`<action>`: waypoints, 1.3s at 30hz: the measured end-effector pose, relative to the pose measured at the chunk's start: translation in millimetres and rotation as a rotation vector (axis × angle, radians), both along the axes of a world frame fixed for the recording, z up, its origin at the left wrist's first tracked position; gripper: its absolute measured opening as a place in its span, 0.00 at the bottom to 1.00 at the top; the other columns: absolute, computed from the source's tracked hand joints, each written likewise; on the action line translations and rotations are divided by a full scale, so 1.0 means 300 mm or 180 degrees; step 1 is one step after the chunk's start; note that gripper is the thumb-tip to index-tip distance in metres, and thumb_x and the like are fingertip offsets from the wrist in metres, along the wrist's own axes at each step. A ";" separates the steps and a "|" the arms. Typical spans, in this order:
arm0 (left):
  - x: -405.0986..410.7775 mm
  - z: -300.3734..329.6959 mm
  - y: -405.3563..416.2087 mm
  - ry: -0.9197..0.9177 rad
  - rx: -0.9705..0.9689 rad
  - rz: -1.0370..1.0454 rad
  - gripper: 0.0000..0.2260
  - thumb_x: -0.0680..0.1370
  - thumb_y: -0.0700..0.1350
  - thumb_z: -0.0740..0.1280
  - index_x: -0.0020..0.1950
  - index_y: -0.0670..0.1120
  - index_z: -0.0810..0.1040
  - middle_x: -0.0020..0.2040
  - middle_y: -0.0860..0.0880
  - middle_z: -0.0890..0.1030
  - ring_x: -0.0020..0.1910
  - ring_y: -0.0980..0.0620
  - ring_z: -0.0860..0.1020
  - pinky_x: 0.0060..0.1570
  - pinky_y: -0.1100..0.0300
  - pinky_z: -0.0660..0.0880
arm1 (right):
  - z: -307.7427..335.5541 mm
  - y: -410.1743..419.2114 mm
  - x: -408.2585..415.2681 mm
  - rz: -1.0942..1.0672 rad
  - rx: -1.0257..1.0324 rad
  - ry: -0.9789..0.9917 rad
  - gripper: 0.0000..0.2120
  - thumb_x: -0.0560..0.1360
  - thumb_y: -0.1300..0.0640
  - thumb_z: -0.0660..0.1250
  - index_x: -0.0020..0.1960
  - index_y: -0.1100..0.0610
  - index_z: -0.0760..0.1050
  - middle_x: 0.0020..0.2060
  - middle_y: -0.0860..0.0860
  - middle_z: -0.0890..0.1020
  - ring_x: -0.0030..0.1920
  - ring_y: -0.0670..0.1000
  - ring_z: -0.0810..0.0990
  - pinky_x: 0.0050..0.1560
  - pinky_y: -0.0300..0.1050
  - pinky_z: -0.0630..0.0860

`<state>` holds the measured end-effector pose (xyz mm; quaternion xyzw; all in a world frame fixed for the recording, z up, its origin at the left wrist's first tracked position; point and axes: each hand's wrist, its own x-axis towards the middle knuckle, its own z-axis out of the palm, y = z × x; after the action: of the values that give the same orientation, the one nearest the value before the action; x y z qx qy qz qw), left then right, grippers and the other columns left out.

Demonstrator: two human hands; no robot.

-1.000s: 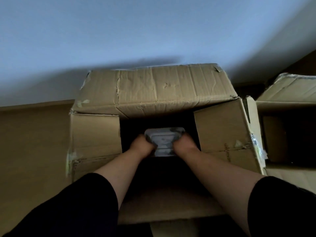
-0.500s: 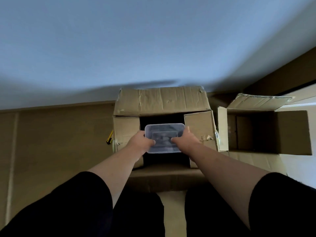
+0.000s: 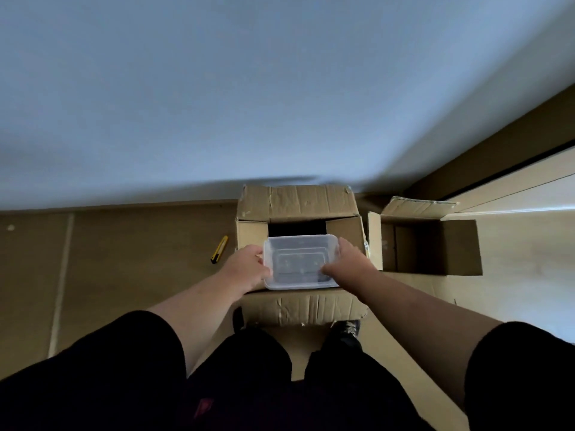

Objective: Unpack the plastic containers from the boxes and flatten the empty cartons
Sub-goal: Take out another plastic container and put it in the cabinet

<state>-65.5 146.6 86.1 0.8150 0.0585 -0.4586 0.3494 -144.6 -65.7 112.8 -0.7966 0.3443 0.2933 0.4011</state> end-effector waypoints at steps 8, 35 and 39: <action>-0.070 0.145 0.079 -0.0374 0.0262 0.0027 0.24 0.73 0.38 0.70 0.68 0.48 0.73 0.53 0.49 0.80 0.52 0.49 0.79 0.53 0.52 0.79 | 0.115 0.010 -0.012 0.0519 -0.0141 -0.0303 0.24 0.74 0.63 0.69 0.67 0.53 0.69 0.54 0.52 0.80 0.53 0.53 0.80 0.54 0.53 0.80; -0.887 0.385 0.734 -0.0980 -0.0748 0.4417 0.08 0.76 0.28 0.67 0.47 0.40 0.73 0.42 0.42 0.76 0.40 0.45 0.77 0.40 0.50 0.79 | 0.433 0.805 -0.072 0.3141 0.0479 -0.0881 0.13 0.76 0.64 0.64 0.58 0.53 0.77 0.45 0.52 0.81 0.43 0.52 0.82 0.37 0.49 0.84; -1.018 0.437 1.007 -0.1064 -0.0739 0.4818 0.09 0.76 0.29 0.67 0.45 0.41 0.72 0.41 0.42 0.78 0.37 0.48 0.77 0.34 0.56 0.78 | 0.444 1.143 -0.157 0.3465 0.0545 -0.1013 0.11 0.75 0.63 0.63 0.55 0.54 0.79 0.46 0.53 0.82 0.44 0.54 0.83 0.42 0.54 0.85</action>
<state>-370.8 448.8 217.2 0.5699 0.4964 0.0299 0.6541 -191.6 277.3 246.1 -0.8581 -0.2051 0.3608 0.3022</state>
